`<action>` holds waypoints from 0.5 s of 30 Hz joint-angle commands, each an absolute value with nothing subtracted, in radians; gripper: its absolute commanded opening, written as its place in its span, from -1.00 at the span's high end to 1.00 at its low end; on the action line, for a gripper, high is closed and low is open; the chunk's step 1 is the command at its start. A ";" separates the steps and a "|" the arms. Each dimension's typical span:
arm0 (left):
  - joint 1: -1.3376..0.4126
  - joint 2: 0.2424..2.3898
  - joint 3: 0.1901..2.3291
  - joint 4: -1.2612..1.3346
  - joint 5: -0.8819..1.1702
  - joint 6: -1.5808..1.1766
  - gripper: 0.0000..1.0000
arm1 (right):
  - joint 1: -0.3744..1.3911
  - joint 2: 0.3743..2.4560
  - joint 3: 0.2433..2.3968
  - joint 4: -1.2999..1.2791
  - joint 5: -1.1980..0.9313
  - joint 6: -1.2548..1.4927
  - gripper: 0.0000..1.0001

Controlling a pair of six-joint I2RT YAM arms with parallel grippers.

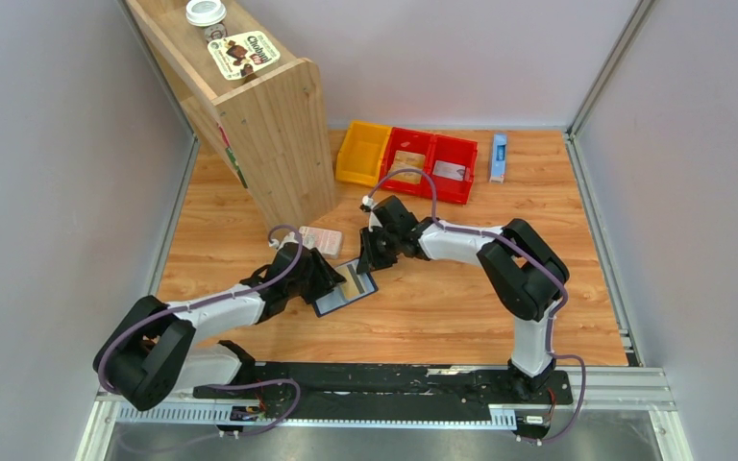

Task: Take the credit cards out of the card holder
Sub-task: Remove the credit card from the card holder.

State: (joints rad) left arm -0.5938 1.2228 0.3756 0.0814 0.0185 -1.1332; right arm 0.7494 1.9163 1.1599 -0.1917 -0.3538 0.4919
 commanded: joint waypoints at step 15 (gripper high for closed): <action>-0.572 1.187 0.239 0.402 0.066 -1.209 0.25 | 0.761 1.919 1.092 -0.120 -0.384 0.503 0.67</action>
